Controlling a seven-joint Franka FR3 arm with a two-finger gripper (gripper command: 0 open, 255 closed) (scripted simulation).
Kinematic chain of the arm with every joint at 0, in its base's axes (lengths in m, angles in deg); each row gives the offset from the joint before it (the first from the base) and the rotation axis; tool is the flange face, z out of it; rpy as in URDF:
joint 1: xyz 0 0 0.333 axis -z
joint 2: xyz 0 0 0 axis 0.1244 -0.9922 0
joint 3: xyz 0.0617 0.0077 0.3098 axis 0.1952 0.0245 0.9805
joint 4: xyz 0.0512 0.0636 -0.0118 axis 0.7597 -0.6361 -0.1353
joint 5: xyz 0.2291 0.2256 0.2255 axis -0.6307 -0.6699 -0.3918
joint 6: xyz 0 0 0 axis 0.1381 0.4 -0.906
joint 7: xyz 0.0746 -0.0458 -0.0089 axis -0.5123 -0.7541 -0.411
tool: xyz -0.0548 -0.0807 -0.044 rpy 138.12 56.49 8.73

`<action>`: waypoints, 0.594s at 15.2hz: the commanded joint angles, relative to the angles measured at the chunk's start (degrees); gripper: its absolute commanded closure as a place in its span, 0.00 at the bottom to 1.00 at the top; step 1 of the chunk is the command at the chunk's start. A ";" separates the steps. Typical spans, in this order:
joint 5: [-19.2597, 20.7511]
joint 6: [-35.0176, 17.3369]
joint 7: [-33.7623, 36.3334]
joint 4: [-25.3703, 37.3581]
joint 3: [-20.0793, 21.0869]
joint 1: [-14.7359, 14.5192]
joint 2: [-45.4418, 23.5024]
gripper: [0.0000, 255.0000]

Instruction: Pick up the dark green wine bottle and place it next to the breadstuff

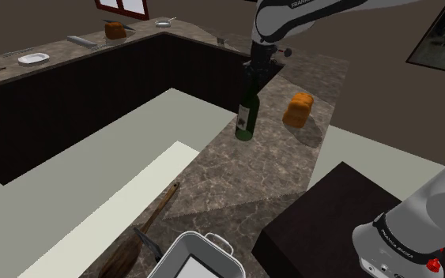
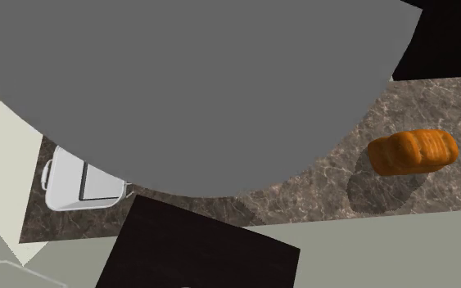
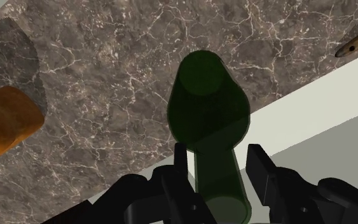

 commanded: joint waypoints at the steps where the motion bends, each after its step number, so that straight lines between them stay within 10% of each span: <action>1: -0.12 1.37 -0.13 0.81 0.03 0.00 0.57 1.00; 9: -0.48 7.12 -0.61 5.09 0.10 0.00 2.06 1.00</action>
